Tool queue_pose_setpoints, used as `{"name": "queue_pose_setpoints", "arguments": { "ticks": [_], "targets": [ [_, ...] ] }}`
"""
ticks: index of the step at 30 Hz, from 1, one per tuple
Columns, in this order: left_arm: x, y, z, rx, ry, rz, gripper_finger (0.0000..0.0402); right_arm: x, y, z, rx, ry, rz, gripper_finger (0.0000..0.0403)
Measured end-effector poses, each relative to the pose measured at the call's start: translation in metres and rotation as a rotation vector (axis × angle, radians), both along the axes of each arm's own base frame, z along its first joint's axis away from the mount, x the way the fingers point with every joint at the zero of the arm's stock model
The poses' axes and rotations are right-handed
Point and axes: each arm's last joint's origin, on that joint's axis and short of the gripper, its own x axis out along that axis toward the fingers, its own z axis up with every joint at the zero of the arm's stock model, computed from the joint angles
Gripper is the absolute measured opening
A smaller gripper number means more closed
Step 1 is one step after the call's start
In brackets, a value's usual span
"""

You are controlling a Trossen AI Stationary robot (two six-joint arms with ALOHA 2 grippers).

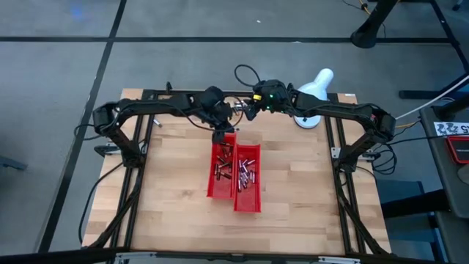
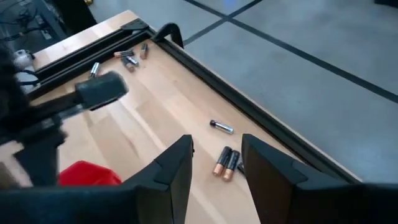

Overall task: Sort batteries
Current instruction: Put the silver battery into the right red bin

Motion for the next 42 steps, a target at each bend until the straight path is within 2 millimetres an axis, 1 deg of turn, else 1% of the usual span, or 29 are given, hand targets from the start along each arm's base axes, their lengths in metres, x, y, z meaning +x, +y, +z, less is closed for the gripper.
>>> {"name": "queue_pose_setpoints", "arguments": {
  "ticks": [5,12,18,21,28,34,37,40,42],
  "targets": [
    [0.014,-0.018,-0.005,-0.038,-0.024,-0.036,0.0021,-0.002,-0.005,0.000,0.001,0.006,-0.005,0.0140],
    [0.041,-0.042,-0.021,-0.190,-0.058,0.030,0.0018,-0.003,-0.002,-0.004,0.014,0.061,0.146,0.0140],
    [0.049,-0.064,-0.031,-0.343,-0.001,0.100,0.0029,-0.004,-0.001,-0.005,-0.048,0.106,0.218,0.0140],
    [0.049,-0.071,-0.033,-0.397,0.035,0.136,0.0037,-0.003,-0.002,-0.005,-0.083,0.117,0.239,0.0140],
    [0.049,-0.074,-0.033,-0.472,0.063,0.198,0.0064,-0.003,-0.002,-0.004,-0.118,0.132,0.262,0.0140],
    [0.048,-0.073,-0.034,-0.510,0.080,0.202,0.0110,-0.003,-0.002,-0.004,-0.132,0.140,0.271,0.0140],
    [0.046,-0.066,-0.033,-0.522,0.087,0.215,0.0127,-0.003,-0.002,-0.004,-0.137,0.142,0.275,0.0140],
    [0.037,-0.054,-0.021,-0.497,0.069,0.224,0.0130,-0.003,-0.002,-0.005,-0.134,0.147,0.275,0.0140],
    [0.026,-0.045,-0.011,-0.471,0.068,0.234,0.0128,-0.004,-0.001,-0.006,-0.128,0.157,0.276,0.0140]
  ]
}}
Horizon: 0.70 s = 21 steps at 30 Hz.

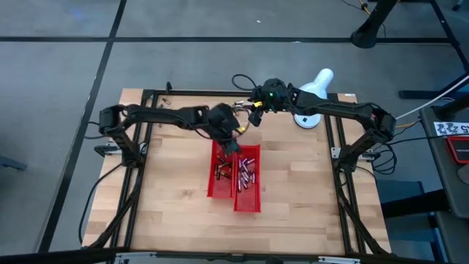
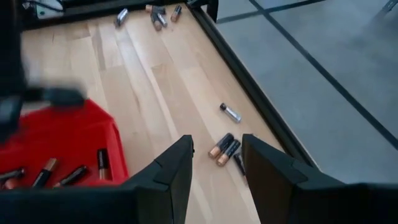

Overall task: Sort batteries
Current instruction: Put the silver battery into the right red bin

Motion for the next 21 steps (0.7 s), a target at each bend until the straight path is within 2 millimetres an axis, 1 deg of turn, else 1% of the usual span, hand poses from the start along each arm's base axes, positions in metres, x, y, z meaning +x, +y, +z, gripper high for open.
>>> {"name": "queue_pose_setpoints", "arguments": {
  "ticks": [3,6,8,10,11,13,15,18,21],
  "targets": [
    [-0.028,0.013,0.017,0.072,0.073,0.026,0.0121,-0.002,0.001,-0.003,0.018,0.029,-0.004,0.0140],
    [-0.068,0.026,0.038,0.225,0.192,0.079,0.0114,-0.004,0.002,-0.006,0.049,0.061,-0.015,0.0140],
    [-0.098,0.032,0.049,0.353,0.324,0.143,0.0111,-0.005,0.002,-0.007,0.064,0.074,-0.022,0.0140],
    [-0.126,0.040,0.054,0.460,0.504,0.211,0.0108,-0.005,0.002,-0.008,0.085,0.072,-0.037,0.0140],
    [-0.139,0.045,0.053,0.471,0.598,0.233,0.0107,-0.005,0.002,-0.008,0.099,0.065,-0.049,0.0140],
    [-0.159,0.057,0.048,0.415,0.746,0.223,0.0106,-0.005,0.002,-0.007,0.119,0.046,-0.068,0.0140],
    [-0.170,0.069,0.039,0.368,0.856,0.140,0.0109,-0.004,0.002,-0.006,0.138,0.017,-0.088,0.0140],
    [-0.175,0.086,0.024,0.340,0.951,0.008,0.0117,-0.001,0.001,-0.002,0.151,-0.038,-0.109,0.0140],
    [-0.172,0.101,0.003,0.324,1.029,-0.169,0.0129,0.001,0.000,0.001,0.168,-0.092,-0.129,0.0140]
  ]
}}
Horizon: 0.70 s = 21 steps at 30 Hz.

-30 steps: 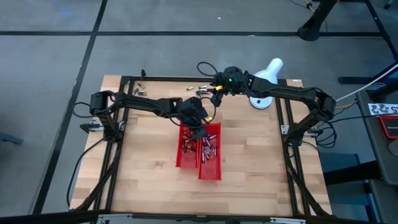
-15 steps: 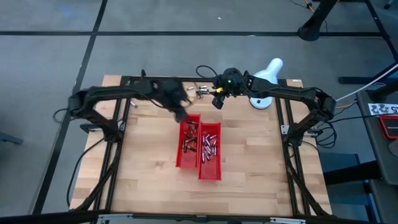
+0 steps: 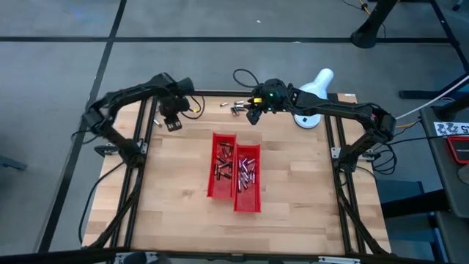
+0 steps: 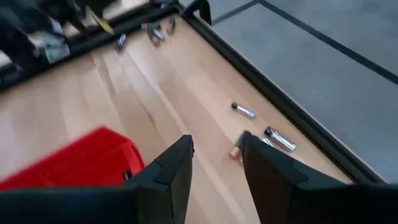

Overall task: Sort batteries
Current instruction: Put the silver battery into the right red bin

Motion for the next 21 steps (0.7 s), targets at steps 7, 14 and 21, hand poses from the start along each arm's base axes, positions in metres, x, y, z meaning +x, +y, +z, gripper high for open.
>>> {"name": "queue_pose_setpoints", "arguments": {
  "ticks": [7,14,21],
  "targets": [
    [0.015,0.020,-0.051,-0.017,0.331,-0.204,0.0175,0.000,0.000,0.000,0.060,-0.033,-0.045,0.0140],
    [0.015,0.028,-0.075,-0.061,0.418,-0.240,0.0209,0.000,0.001,-0.001,0.078,-0.026,-0.041,0.0140],
    [-0.004,0.011,-0.100,-0.141,0.520,-0.308,0.0214,-0.002,0.002,-0.004,0.076,0.019,-0.009,0.0140]
  ]
}}
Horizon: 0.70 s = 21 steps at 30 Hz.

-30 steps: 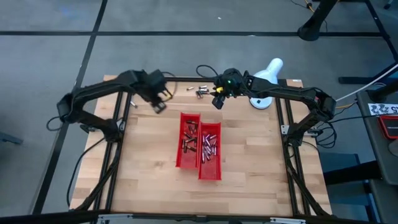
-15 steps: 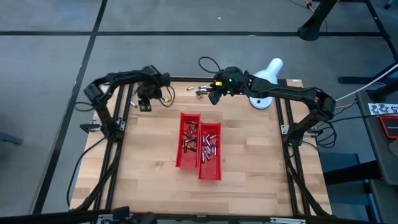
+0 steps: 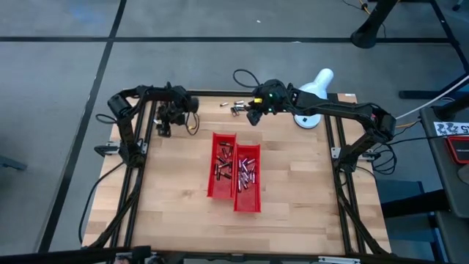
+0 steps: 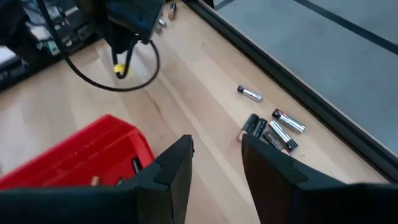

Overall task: Sort batteries
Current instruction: Put the silver battery into the right red bin

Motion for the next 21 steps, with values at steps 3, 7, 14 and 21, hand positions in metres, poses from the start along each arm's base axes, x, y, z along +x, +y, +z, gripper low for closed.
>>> {"name": "queue_pose_setpoints", "arguments": {
  "ticks": [3,7,14,21],
  "targets": [
    [-0.012,-0.008,-0.013,0.008,0.085,-0.081,0.0214,-0.001,0.000,-0.002,-0.011,0.027,0.015,0.0140],
    [-0.020,-0.015,-0.026,0.006,0.104,-0.112,0.0214,-0.001,0.001,-0.002,-0.036,0.046,0.038,0.0140],
    [-0.020,-0.019,-0.033,0.033,0.099,-0.174,0.0214,-0.001,0.000,-0.001,-0.081,0.052,0.034,0.0140],
    [-0.013,-0.019,-0.036,0.030,0.082,-0.261,0.0214,0.000,-0.001,0.000,-0.097,0.038,0.038,0.0140]
  ]
}}
